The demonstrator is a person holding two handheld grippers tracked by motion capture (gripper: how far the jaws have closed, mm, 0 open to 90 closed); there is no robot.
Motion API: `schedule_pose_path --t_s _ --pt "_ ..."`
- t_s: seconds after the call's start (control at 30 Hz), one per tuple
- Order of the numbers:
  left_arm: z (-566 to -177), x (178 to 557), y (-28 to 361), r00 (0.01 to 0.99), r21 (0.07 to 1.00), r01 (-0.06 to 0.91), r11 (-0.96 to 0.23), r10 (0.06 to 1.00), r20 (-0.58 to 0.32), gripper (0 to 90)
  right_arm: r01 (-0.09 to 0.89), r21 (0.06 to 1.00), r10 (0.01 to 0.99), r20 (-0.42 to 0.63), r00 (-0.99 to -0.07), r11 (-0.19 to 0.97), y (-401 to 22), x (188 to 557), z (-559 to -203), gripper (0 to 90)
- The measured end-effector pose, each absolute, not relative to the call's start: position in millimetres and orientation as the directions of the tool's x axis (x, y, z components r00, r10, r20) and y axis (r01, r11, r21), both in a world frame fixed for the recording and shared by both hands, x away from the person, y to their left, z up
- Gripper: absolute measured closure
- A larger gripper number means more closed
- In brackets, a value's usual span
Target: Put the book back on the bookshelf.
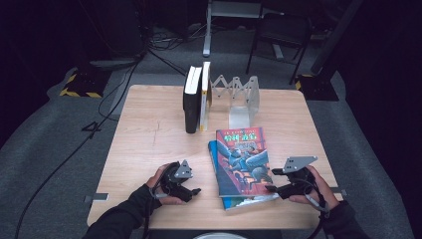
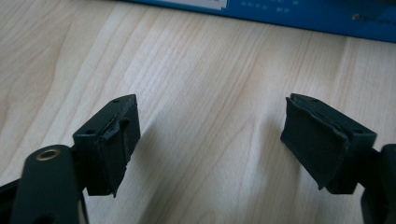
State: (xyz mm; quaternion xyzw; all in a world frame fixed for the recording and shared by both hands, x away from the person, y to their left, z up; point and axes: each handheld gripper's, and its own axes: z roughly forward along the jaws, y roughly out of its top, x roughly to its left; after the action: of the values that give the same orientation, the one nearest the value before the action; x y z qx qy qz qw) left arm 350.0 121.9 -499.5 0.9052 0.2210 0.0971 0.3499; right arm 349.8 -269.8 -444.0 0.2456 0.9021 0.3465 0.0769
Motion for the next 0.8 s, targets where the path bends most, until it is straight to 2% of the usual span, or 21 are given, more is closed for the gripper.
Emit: schedule_pose_path --t_s 0.13,0.2,0.27,0.37,0.57,0.67,0.8 --pt "-498 355 116 0.869 0.674 0.339 -0.657 0.493 0.043 24.0 0.472 0.655 0.529 0.127 -0.839 0.59 -274 365 -451 25.2" --pt "-495 360 116 0.861 0.68 0.334 -0.653 0.505 0.062 24.2 0.483 0.654 0.522 0.154 -0.839 0.583 -272 370 -453 24.8" --pt "-493 363 116 0.856 0.689 0.34 -0.64 0.515 0.056 24.3 0.494 0.638 0.517 0.172 -0.839 0.591 -269 377 -455 19.4" --pt "-486 375 114 0.848 0.72 0.34 -0.605 0.528 0.043 24.1 0.506 0.622 0.514 0.187 -0.837 0.598 -266 382 -455 17.7" --pt "-486 389 109 0.839 0.719 0.35 -0.601 0.543 0.045 23.5 0.471 0.628 0.521 0.12 -0.845 0.619 -261 378 -451 19.3" --pt "-486 400 106 0.831 0.721 0.356 -0.594 0.554 0.047 23.6 0.417 0.652 0.525 0.034 -0.85 0.633 -256 372 -446 31.7" --pt "-487 406 103 0.827 0.722 0.361 -0.59 0.56 0.043 23.7 0.403 0.658 0.515 0.028 -0.857 0.636 -255 373 -445 34.4"
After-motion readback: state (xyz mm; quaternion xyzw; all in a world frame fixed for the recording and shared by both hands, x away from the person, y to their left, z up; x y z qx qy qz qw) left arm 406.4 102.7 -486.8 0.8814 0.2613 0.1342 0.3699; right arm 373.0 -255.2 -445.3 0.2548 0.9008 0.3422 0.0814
